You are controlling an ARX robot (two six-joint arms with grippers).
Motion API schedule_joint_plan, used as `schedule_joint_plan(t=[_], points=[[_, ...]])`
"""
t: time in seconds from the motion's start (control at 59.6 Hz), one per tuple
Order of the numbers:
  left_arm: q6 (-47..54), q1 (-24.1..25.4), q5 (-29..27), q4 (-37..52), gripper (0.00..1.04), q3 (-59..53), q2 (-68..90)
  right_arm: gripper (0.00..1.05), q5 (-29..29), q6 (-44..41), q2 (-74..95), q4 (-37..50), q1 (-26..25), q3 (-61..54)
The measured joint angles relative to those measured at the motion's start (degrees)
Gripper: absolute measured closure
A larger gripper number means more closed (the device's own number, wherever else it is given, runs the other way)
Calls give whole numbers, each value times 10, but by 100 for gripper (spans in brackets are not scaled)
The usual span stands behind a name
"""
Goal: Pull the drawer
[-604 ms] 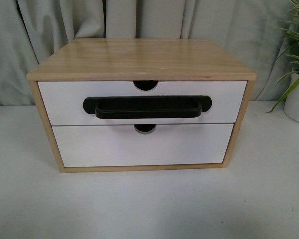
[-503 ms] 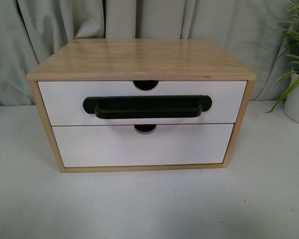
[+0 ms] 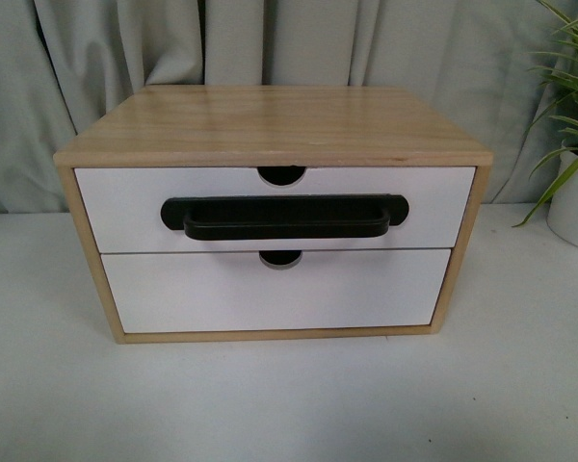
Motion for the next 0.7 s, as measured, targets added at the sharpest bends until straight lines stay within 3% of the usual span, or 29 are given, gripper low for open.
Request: schedule_joint_plan(t=[0.604, 0.704], points=[[0, 0, 0, 0, 6, 0, 0, 9, 0, 0, 0, 0, 0, 0], [1, -12, -32, 32, 6, 0, 10, 9, 80, 52, 46, -62, 26, 28]])
